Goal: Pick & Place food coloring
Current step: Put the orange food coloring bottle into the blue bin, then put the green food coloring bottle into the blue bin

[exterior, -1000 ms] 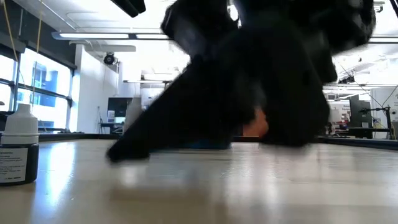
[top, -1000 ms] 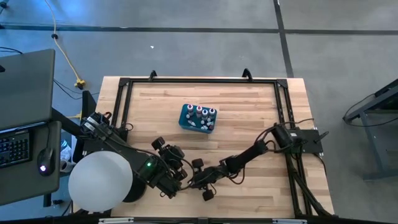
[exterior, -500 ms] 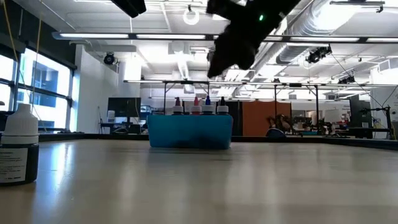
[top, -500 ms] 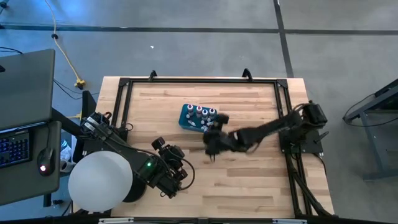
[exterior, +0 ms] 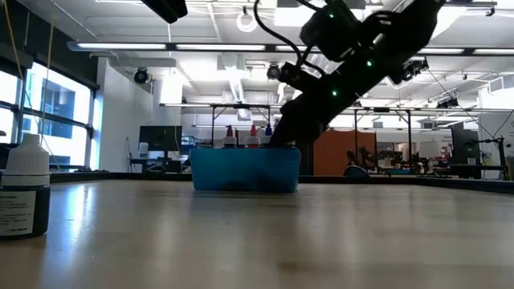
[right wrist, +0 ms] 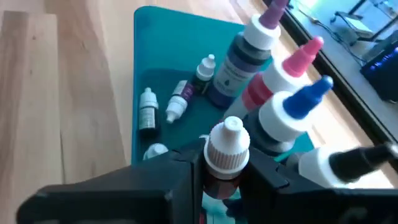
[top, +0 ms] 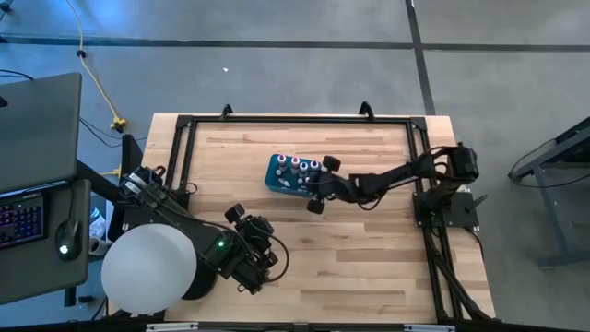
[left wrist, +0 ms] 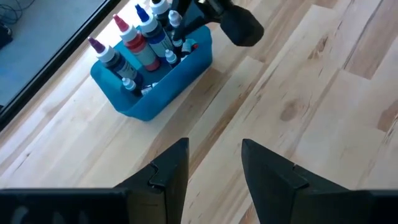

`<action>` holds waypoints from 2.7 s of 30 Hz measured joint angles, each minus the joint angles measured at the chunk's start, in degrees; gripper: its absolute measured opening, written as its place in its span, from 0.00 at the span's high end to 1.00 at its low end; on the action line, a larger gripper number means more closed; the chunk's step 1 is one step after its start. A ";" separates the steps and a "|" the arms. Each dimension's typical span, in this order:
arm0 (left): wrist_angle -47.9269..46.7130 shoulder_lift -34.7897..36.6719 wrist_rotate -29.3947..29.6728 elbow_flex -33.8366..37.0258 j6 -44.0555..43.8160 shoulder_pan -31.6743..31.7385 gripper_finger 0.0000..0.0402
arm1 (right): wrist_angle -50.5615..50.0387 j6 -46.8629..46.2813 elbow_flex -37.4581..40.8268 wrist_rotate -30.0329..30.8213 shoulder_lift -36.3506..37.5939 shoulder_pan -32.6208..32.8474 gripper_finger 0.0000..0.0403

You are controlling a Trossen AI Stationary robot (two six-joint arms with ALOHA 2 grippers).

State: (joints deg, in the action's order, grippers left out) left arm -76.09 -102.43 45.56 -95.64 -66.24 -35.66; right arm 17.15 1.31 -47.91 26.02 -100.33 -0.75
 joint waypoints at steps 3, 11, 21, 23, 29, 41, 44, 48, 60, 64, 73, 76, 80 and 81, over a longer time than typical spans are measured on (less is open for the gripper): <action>0.02 0.00 0.01 0.00 -0.01 0.00 0.64 | 3.98 0.19 2.01 -4.18 0.00 -1.35 0.80; 0.12 0.00 -0.01 0.00 -0.02 0.02 0.64 | 6.21 0.06 3.93 -9.72 0.00 -3.13 0.80; 0.23 0.00 -6.77 0.00 1.65 0.02 0.64 | 6.27 -0.40 3.90 -9.68 0.00 -3.13 0.67; 0.27 0.00 -9.89 0.00 4.07 0.02 0.64 | 6.29 -1.15 3.90 -9.68 0.00 -3.15 0.65; 4.30 -1.07 -18.59 0.09 13.85 0.00 0.64 | 6.27 -1.47 3.88 -9.68 0.00 -3.00 0.62; 17.88 -7.32 -42.49 -0.04 37.55 0.41 0.64 | 5.28 -1.47 3.84 -9.70 0.02 -2.98 0.66; 17.76 -9.26 -44.42 0.01 37.52 1.10 0.64 | 4.69 -1.49 3.84 -9.69 0.02 -2.98 0.65; 15.68 -11.80 -44.89 0.19 37.75 1.90 0.64 | 4.59 -1.49 3.84 -9.68 0.02 -2.98 0.66; 15.77 -16.57 -51.23 0.10 39.47 5.02 0.64 | 4.18 -1.50 3.84 -9.46 0.02 -2.98 0.66; 16.34 -16.53 -50.58 0.70 39.23 4.90 0.64 | 3.97 -1.51 3.84 -9.48 0.02 -2.98 0.66; 15.32 -16.49 -48.45 0.68 38.51 4.90 0.64 | 3.71 -1.51 3.84 -9.48 0.02 -2.98 0.66; 12.27 -16.48 -46.09 0.68 33.79 4.94 0.64 | 3.71 -1.51 3.84 -9.61 0.02 -2.98 0.66; 4.94 -16.48 -43.83 0.68 21.55 5.00 0.64 | 3.69 -1.53 3.84 -9.65 0.02 -2.98 0.66; 2.97 -16.48 -43.68 0.68 18.47 4.95 0.64 | 3.68 -1.54 3.84 -9.66 0.02 -2.98 0.66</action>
State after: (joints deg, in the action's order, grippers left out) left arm -73.12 -118.91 1.88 -94.96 -47.77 -30.71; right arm 20.83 -0.23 -44.07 16.36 -100.31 -3.73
